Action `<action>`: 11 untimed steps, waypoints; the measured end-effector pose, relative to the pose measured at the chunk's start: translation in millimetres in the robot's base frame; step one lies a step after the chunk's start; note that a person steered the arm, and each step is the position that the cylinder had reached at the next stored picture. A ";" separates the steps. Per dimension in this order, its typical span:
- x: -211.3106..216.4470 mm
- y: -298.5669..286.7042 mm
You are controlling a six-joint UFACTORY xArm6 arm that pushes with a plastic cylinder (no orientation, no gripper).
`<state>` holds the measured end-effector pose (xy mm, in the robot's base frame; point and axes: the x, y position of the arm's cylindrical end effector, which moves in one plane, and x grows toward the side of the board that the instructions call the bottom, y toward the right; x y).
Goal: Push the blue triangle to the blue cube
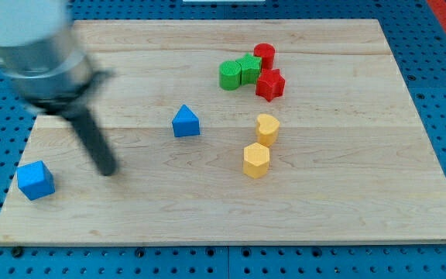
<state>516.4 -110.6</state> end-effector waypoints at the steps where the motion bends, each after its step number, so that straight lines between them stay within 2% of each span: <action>1: -16.2 68.8; 2: -68.8 94.3; 3: -86.1 82.2; 4: -95.3 36.3; 7: -113.5 27.9; 9: -116.2 -11.9; 10: -116.2 -11.9; 11: -116.7 13.7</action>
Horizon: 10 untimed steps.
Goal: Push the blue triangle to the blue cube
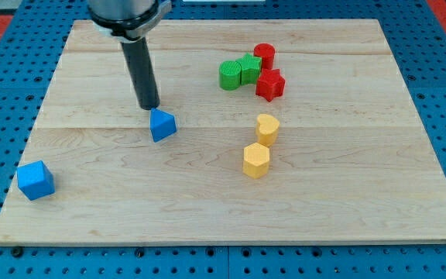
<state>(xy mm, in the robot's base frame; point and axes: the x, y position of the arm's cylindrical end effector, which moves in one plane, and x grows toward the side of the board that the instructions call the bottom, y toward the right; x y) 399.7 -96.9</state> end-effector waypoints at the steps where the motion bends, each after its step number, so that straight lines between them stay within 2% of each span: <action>1: 0.0 50.3; 2: -0.1 72.7; 3: 38.0 65.5; 4: 40.2 -26.0; 5: 42.8 -55.7; 8: 28.2 -62.7; 10: 62.4 -122.4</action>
